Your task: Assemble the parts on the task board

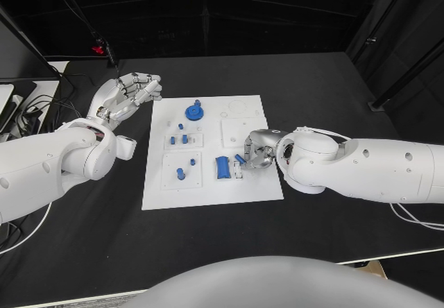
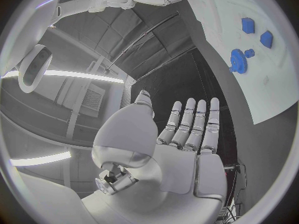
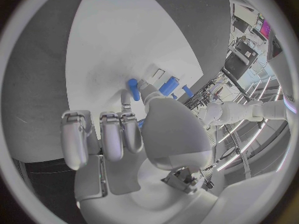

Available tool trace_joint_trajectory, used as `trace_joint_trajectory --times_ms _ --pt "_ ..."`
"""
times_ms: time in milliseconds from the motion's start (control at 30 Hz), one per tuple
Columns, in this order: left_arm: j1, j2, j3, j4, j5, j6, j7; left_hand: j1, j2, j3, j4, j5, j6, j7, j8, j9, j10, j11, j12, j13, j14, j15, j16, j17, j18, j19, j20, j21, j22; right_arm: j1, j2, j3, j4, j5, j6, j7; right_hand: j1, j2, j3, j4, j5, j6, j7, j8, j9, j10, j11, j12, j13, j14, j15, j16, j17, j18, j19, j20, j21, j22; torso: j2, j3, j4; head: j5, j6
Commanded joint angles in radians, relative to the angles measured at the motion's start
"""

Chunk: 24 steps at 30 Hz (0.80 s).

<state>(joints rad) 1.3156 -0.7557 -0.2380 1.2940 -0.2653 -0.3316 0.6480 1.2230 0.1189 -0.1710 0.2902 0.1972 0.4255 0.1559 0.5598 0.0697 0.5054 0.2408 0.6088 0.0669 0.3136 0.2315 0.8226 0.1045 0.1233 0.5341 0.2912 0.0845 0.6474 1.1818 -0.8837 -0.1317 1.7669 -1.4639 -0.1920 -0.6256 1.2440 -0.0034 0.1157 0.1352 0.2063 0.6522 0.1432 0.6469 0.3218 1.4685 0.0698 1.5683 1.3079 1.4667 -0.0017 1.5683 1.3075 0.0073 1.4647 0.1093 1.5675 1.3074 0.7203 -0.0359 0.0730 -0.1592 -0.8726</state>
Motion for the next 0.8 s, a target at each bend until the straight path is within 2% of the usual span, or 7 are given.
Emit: trace_joint_trajectory --times_ms 33,167,600,700,800 --pt "0.001 0.0 0.001 0.002 0.003 0.008 0.006 -0.001 0.01 -0.005 0.001 0.005 -0.008 0.13 0.004 -0.002 -0.006 0.003 0.006 -0.001 -0.001 0.001 0.005 -0.001 -0.005 0.0 -0.002 0.007 -0.001 -0.007 0.008 -0.007 -0.005 -0.01 0.071 -0.032 -0.004 0.01 0.007 0.001 0.003 -0.017 0.001 -0.01 -0.01 0.102 0.006 0.003 0.263 0.104 0.008 0.002 0.263 -0.007 0.106 0.006 0.003 0.263 0.0 0.0002 0.0006 0.0 0.0" --pt "0.001 0.0 0.001 0.002 0.003 0.008 0.006 -0.001 0.011 -0.007 0.001 0.006 -0.009 0.13 0.005 -0.002 -0.006 0.003 0.008 -0.001 -0.001 0.001 0.006 -0.003 -0.005 0.0 -0.002 0.007 -0.001 -0.007 0.012 -0.007 -0.007 -0.014 0.09 -0.04 -0.001 0.011 0.018 -0.001 0.013 -0.033 0.002 -0.015 -0.017 0.102 0.007 0.003 0.263 0.104 0.009 0.002 0.263 -0.007 0.106 0.007 0.003 0.263 0.0 0.0001 0.0001 -0.001 0.0" --pt "0.001 0.001 0.001 0.001 0.003 0.009 0.005 -0.001 0.011 -0.007 0.001 0.006 -0.009 0.13 0.005 -0.002 -0.006 0.003 0.008 -0.001 -0.001 0.001 0.006 -0.003 -0.005 0.0 -0.002 0.007 -0.001 -0.007 0.024 -0.007 -0.012 -0.031 0.103 -0.046 -0.005 0.012 0.039 -0.001 0.021 -0.053 0.009 -0.027 -0.034 0.102 0.012 0.003 0.263 0.104 0.012 0.002 0.263 -0.007 0.106 0.009 0.003 0.263 0.0 0.0001 0.0003 -0.002 0.0" --pt "0.001 0.001 0.001 0.001 0.003 0.01 0.005 -0.001 0.011 -0.007 0.001 0.006 -0.009 0.13 0.005 -0.002 -0.006 0.003 0.008 -0.001 -0.001 0.001 0.006 -0.003 -0.005 0.0 -0.002 0.007 -0.001 -0.007 0.025 -0.007 -0.012 -0.039 0.112 -0.049 0.001 0.028 0.078 -0.005 0.02 -0.04 0.011 -0.038 -0.051 0.102 0.015 0.003 0.263 0.104 0.015 0.002 0.263 -0.007 0.106 0.011 0.003 0.263 0.0 0.0001 0.0004 -0.002 0.0" --pt "0.001 0.001 0.001 0.001 0.003 0.01 0.005 -0.001 0.011 -0.007 0.001 0.006 -0.009 0.13 0.005 -0.002 -0.006 0.003 0.008 -0.001 -0.001 0.001 0.006 -0.003 -0.005 0.0 -0.002 0.007 -0.001 -0.007 0.027 -0.007 -0.013 -0.045 0.129 -0.054 0.005 0.034 0.13 -0.014 0.016 -0.02 0.013 -0.061 -0.076 0.102 0.017 0.003 0.263 0.104 0.017 0.002 0.263 -0.007 0.106 0.013 0.003 0.263 0.0 -0.0001 0.0001 -0.002 0.0"
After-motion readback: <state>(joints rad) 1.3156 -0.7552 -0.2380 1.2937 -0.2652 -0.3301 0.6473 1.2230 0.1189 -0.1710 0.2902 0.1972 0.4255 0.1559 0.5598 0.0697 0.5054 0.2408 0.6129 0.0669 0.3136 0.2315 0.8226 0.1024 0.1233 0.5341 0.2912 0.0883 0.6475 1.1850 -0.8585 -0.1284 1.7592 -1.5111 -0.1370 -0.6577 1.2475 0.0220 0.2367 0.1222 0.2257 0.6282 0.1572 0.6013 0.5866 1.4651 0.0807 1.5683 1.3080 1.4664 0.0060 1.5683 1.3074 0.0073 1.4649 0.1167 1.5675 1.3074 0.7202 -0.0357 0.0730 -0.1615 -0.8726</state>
